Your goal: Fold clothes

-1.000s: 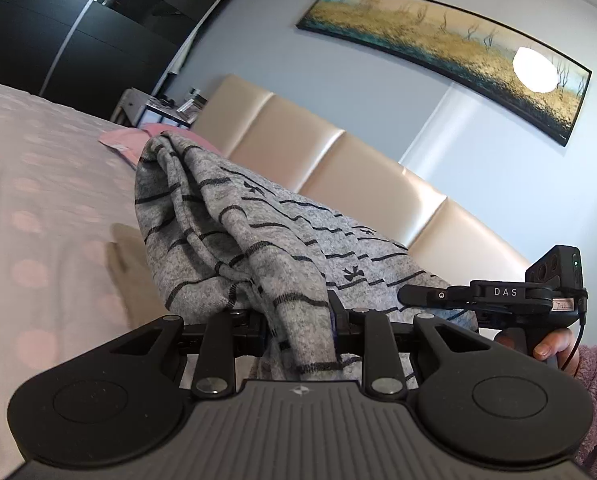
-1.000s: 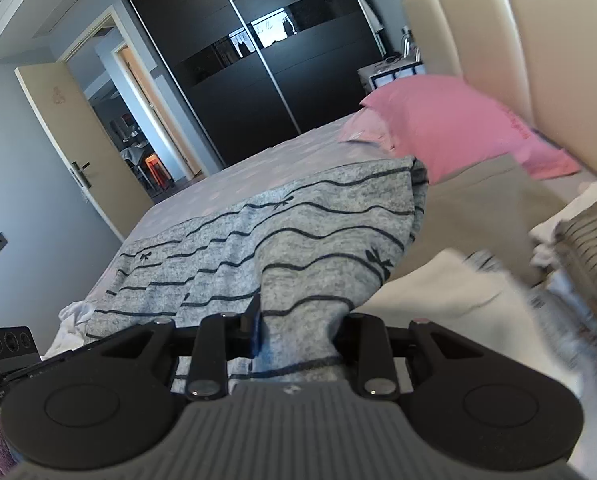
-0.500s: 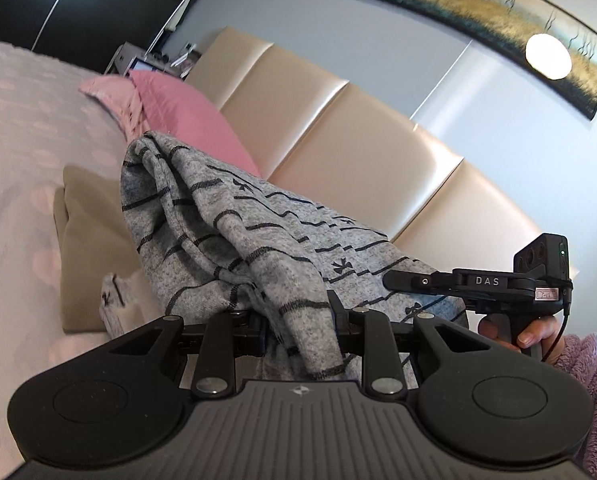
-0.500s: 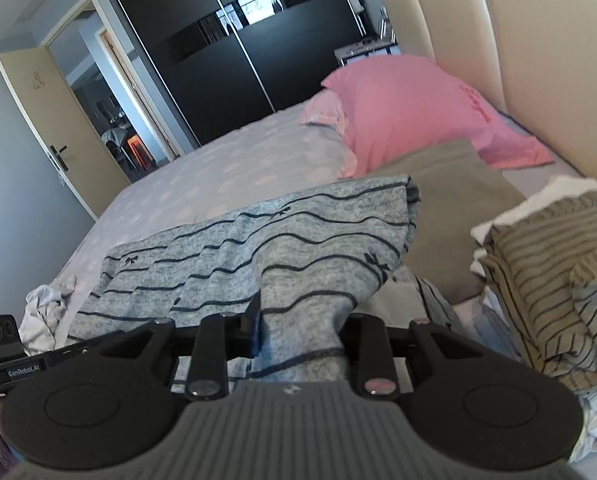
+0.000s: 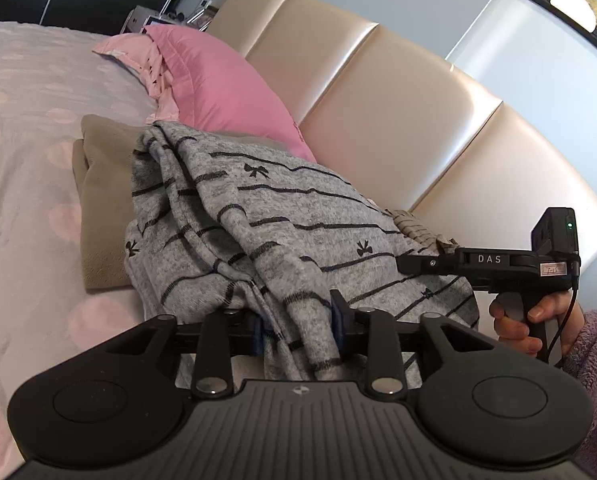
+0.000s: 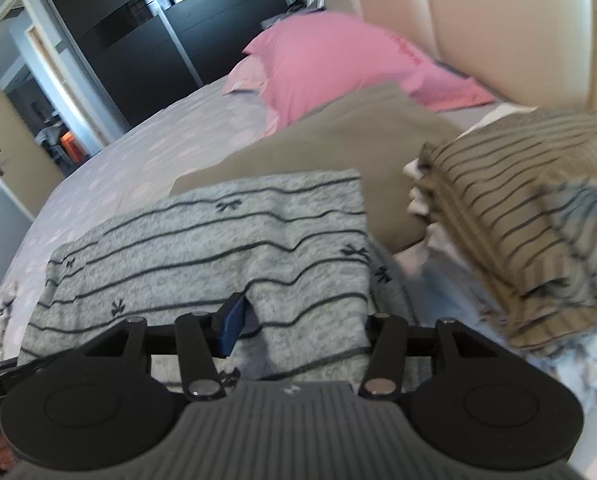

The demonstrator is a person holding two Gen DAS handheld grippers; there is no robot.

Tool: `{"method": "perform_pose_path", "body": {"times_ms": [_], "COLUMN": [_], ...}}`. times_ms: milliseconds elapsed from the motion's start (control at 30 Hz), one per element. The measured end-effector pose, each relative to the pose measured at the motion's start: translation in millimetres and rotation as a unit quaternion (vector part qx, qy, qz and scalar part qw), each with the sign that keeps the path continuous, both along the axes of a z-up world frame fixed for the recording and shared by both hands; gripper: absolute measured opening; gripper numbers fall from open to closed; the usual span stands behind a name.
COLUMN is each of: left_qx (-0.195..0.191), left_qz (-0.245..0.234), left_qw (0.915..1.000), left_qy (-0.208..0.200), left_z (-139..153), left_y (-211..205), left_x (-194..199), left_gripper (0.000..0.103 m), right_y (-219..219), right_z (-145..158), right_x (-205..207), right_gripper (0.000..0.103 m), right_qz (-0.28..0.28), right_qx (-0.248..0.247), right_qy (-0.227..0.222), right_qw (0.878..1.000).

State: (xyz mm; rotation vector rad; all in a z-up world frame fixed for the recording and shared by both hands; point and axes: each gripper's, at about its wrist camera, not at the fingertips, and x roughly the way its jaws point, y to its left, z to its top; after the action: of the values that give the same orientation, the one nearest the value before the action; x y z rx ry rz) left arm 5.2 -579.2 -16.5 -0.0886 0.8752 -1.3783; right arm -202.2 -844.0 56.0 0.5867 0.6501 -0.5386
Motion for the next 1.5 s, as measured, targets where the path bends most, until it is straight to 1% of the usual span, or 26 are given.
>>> {"method": "perform_pose_path", "body": {"times_ms": [100, 200, 267, 367, 400, 467, 567, 633, 733, 800, 867, 933, 1000, 1033, 1067, 1133, 1167, 1267, 1300, 1433, 1467, 1500], "left_qx": [0.006, 0.010, 0.010, 0.004, 0.002, 0.000, 0.007, 0.024, 0.058, 0.073, 0.075, 0.069, 0.055, 0.046, 0.035, 0.015, 0.006, -0.026, -0.038, -0.072, -0.080, -0.085], "left_qz": [0.000, -0.003, -0.005, -0.014, -0.017, -0.027, -0.045, -0.055, -0.064, -0.063, -0.061, -0.059, -0.058, -0.057, -0.051, -0.041, -0.038, -0.026, -0.022, -0.009, -0.007, -0.002], "left_qw": [0.9999, 0.9985, 0.9960, 0.9941, 0.9941, 0.9935, 0.9901, 0.9889, 0.9867, 0.9852, 0.9852, 0.9859, 0.9863, 0.9860, 0.9850, 0.9800, 0.9769, 0.9683, 0.9660, 0.9607, 0.9596, 0.9587], "left_qy": [-0.011, -0.053, -0.089, -0.107, -0.107, -0.111, -0.133, -0.136, -0.137, -0.142, -0.142, -0.141, -0.144, -0.149, -0.161, -0.194, -0.210, -0.247, -0.255, -0.268, -0.269, -0.271], "left_z": [14, 31, 44, 62, 66, 71, 68, 61, 45, 37, 35, 39, 46, 50, 54, 62, 66, 75, 78, 85, 86, 87], "left_y": [15, 39, 48, 52, 51, 47, 37, 24, 4, -3, -4, 1, 9, 14, 20, 34, 40, 61, 68, 93, 99, 104], "left_x": [-3, -12, -16, -22, -23, -34, -54, -61, -66, -66, -65, -64, -64, -65, -67, -75, -79, -90, -94, -108, -112, -115], "left_gripper": [0.037, 0.042, 0.042, 0.042, 0.042, 0.042, 0.042, 0.043, 0.043, 0.043, 0.043, 0.044, 0.053, 0.054, 0.055, 0.056, 0.060, 0.068, 0.075, 0.076, 0.076, 0.076], "right_y": [7, 21, 34, 57, 66, 84, 111, 123, 129, 126, 123, 127, 136, 141, 149, 169, 179, 207, 217, 257, 266, 275], "right_z": [21, 41, 51, 60, 61, 58, 46, 34, 13, 4, 3, 10, 19, 24, 30, 39, 44, 56, 59, 69, 70, 69], "right_x": [-11, -21, -24, -27, -28, -24, -22, -19, -17, -18, -21, -23, -24, -23, -25, -28, -29, -36, -40, -55, -59, -63], "right_gripper": [0.055, 0.054, 0.053, 0.045, 0.045, 0.046, 0.062, 0.062, 0.062, 0.063, 0.063, 0.063, 0.064, 0.066, 0.072, 0.072, 0.072, 0.072, 0.072, 0.072, 0.074, 0.077], "right_qz": [-0.043, -0.047, -0.044, -0.036, -0.028, -0.011, 0.009, 0.017, 0.014, 0.000, -0.014, -0.020, -0.027, -0.035, -0.047, -0.064, -0.069, -0.059, -0.062, -0.079, -0.088, -0.095], "right_qx": [-0.037, -0.065, -0.088, -0.111, -0.116, -0.120, -0.135, -0.145, -0.137, -0.123, -0.115, -0.123, -0.147, -0.160, -0.173, -0.200, -0.211, -0.219, -0.228, -0.254, -0.257, -0.259], "right_qy": [0.017, 0.015, 0.015, 0.020, 0.023, 0.034, 0.055, 0.067, 0.075, 0.065, 0.049, 0.043, 0.038, 0.034, 0.030, 0.017, 0.011, -0.020, -0.031, -0.062, -0.068, -0.074], "right_qw": [0.998, 0.997, 0.995, 0.993, 0.993, 0.992, 0.989, 0.987, 0.988, 0.990, 0.992, 0.991, 0.988, 0.986, 0.983, 0.978, 0.975, 0.974, 0.971, 0.962, 0.960, 0.958]}}
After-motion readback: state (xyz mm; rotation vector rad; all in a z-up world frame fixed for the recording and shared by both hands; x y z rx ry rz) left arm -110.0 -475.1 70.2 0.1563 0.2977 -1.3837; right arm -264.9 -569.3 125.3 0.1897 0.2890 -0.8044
